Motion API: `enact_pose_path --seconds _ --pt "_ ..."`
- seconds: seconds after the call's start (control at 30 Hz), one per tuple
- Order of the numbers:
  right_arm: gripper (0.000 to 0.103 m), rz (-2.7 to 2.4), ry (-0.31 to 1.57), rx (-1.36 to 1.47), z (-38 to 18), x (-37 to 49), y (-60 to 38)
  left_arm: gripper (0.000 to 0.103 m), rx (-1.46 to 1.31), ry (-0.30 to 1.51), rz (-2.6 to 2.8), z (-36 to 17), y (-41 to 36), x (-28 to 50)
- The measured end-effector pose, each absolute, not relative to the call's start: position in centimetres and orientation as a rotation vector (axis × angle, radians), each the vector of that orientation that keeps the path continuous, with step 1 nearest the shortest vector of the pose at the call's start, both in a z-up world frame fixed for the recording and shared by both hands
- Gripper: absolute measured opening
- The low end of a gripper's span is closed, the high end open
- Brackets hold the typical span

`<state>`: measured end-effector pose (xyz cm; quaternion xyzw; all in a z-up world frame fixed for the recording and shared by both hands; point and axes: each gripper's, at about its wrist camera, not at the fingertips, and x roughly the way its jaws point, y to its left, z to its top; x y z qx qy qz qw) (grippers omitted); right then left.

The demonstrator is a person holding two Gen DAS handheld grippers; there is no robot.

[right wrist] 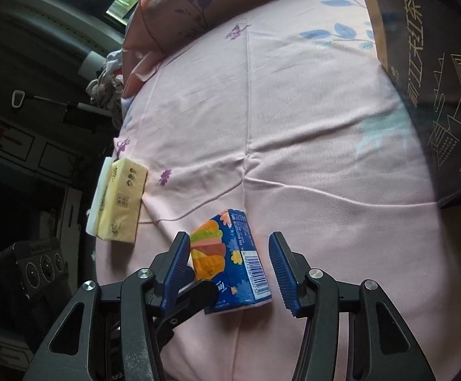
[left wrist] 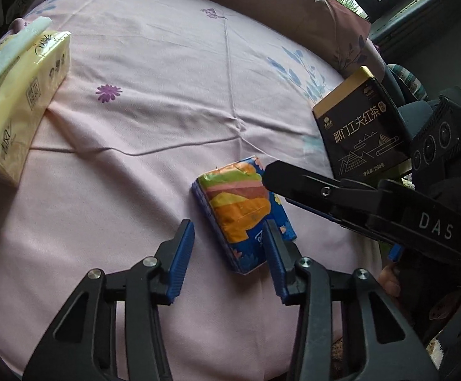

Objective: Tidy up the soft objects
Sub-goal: 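Grasp the blue Tempo tissue pack with the right tool, then carry the tissue pack into the green box and open the right tool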

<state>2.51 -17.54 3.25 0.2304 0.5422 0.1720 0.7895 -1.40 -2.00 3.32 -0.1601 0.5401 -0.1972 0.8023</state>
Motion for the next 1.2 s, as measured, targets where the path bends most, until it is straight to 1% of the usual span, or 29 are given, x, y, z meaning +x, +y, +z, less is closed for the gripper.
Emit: enact_pose_path --seconds 0.03,0.1,0.13,0.2,0.27,0.53,0.77,0.9,1.2 --pt "0.054 0.364 1.18 0.487 2.9 2.5 -17.3 0.042 -0.352 1.16 -0.437 3.2 -2.2 -1.4" --pt "0.053 0.381 1.214 0.486 2.0 2.7 -16.9 0.036 -0.353 1.154 -0.461 3.4 -2.7 -1.4" --pt "0.052 0.395 1.23 0.505 1.6 2.6 -16.9 0.037 -0.339 1.143 -0.452 3.7 -2.6 -1.5" --pt "0.048 0.387 1.222 0.514 1.7 2.4 -17.2 0.035 -0.305 1.114 -0.435 4.2 -2.9 -1.8" --pt "0.048 0.389 1.191 0.499 2.6 1.9 -17.4 0.035 -0.285 1.075 -0.437 5.0 -3.3 -2.0" --pt "0.048 0.384 0.914 0.472 10.4 -1.7 -21.1 0.036 -0.185 0.796 -0.518 11.9 -6.8 -5.1" --pt "0.048 0.267 0.68 0.541 15.5 -6.0 -28.4 0.037 -0.065 0.596 -0.663 16.8 -13.9 -7.4" --pt "0.048 0.175 0.602 0.596 16.3 -8.0 -32.9 0.038 -0.029 0.587 -0.746 17.8 -18.6 -7.9" --pt "0.048 0.04 0.518 0.771 14.7 -10.3 -40.9 0.038 0.081 0.597 -0.885 17.2 -27.4 -8.0"
